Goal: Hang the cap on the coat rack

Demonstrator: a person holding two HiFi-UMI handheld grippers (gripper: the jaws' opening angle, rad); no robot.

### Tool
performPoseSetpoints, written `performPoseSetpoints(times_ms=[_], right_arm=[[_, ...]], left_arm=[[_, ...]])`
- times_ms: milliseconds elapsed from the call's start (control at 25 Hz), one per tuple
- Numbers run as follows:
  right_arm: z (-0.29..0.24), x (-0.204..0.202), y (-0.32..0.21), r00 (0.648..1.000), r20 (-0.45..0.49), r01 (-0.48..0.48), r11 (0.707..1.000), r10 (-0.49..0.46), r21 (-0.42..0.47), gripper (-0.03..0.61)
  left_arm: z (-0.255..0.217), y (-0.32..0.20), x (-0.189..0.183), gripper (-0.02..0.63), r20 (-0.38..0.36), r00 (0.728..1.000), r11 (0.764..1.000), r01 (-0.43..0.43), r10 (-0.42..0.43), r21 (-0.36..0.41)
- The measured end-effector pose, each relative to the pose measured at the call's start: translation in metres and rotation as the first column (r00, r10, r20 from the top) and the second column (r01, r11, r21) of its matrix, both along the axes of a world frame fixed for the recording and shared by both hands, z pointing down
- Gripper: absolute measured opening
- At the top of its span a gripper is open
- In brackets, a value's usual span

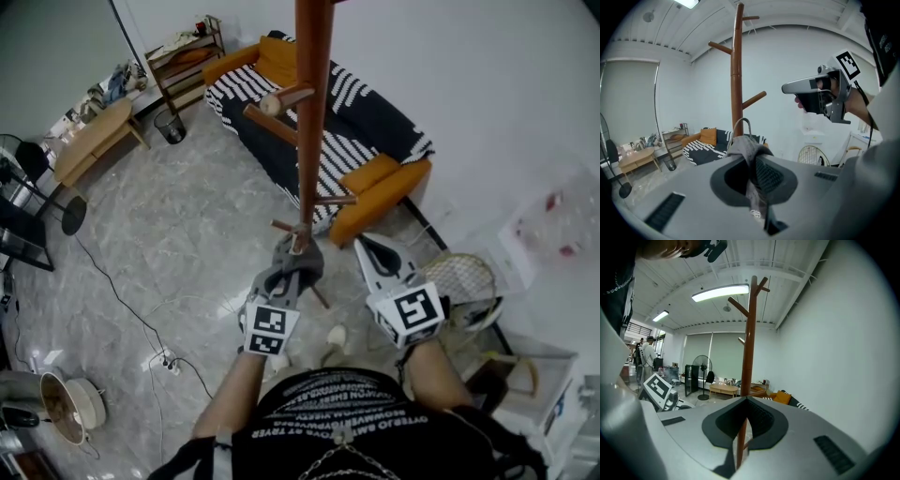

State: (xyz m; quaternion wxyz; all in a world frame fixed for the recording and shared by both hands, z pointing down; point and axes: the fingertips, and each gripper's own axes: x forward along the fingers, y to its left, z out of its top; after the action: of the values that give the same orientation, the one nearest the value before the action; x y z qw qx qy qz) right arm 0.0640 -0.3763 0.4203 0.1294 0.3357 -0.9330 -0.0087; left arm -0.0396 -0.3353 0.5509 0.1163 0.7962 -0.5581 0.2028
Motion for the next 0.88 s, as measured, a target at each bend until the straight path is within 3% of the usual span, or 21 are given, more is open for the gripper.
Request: performPoseSetpoints(times_ms=[880], right_arm=[[0.001,-0.004,-0.011,1.000,-0.016,0.027,1.000,-0.027,-0.002,0.003]], left_arm=[[0.066,-0.008,0.007,0.012,0.025,1.000,0.992,0.011,-0.009,-0.124]])
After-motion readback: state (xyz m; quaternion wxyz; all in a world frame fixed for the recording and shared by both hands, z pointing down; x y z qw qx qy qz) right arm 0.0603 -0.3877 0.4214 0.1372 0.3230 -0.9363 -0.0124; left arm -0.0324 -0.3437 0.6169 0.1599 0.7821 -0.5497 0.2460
